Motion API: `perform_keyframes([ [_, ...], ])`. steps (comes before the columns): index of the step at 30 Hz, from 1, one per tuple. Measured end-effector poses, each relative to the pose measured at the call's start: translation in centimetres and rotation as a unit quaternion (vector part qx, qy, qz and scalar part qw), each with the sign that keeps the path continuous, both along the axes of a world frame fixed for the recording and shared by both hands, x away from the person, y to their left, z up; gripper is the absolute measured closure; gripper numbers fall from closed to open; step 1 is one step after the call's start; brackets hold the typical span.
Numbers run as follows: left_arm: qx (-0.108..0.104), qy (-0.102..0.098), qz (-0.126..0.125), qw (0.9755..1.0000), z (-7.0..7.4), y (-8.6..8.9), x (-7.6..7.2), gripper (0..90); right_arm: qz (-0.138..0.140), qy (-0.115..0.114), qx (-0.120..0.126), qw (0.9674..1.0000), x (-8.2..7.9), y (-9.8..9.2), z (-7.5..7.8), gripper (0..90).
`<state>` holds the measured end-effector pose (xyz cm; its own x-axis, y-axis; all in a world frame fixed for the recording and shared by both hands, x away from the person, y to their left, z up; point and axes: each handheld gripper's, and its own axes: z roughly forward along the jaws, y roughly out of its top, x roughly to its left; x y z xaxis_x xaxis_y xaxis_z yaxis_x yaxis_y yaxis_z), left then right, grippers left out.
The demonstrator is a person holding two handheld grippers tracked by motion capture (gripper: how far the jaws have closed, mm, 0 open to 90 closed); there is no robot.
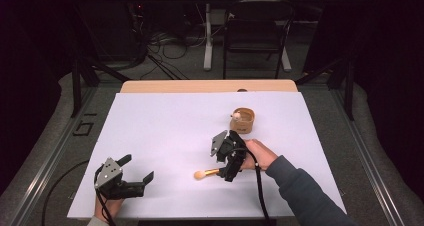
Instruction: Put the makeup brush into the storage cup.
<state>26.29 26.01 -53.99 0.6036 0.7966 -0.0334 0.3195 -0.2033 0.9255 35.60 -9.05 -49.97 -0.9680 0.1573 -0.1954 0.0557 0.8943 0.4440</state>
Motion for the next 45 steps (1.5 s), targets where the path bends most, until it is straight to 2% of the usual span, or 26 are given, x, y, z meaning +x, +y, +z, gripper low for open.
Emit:
perform_keyframes([
  [3, 0.0, 0.0, 0.0, 1.0, 0.0, 0.0, 0.0, 0.0, 0.005, 0.004, -0.015, 0.9999, 0.0, 0.5, -0.2, 0.5],
  [7, 0.001, 0.001, 0.0, 1.0, 0.0, 0.0, 0.0, 0.0, 0.016, 0.007, -0.033, 0.9993, -0.1, 1.1, -0.5, 6.5],
  [15, 0.001, 0.002, -0.002, 1.0, 0.0, 0.0, 0.0, 0.0, 0.038, 0.01, -0.06, 0.9974, -0.2, 2.2, -1.0, 27.7],
  [24, 0.002, 0.002, -0.002, 1.0, 0.0, 0.1, 0.1, 0.0, 0.071, 0.021, -0.105, 0.9917, -0.3, 3.5, -1.7, 51.9],
  [30, 0.004, 0.001, 0.001, 1.0, 0.0, 0.0, 0.0, 0.0, 0.084, 0.026, -0.129, 0.9878, -0.5, 4.1, -2.1, 62.7],
  [37, 0.005, 0.002, 0.001, 1.0, 0.0, 0.0, 0.0, 0.0, 0.098, 0.03, -0.154, 0.9828, -0.5, 4.5, -2.5, 71.7],
  [45, 0.01, 0.002, -0.003, 0.9999, 0.0, -0.1, 0.1, 0.0, 0.112, 0.034, -0.175, 0.9776, -0.3, 5.1, -2.8, 74.8],
])
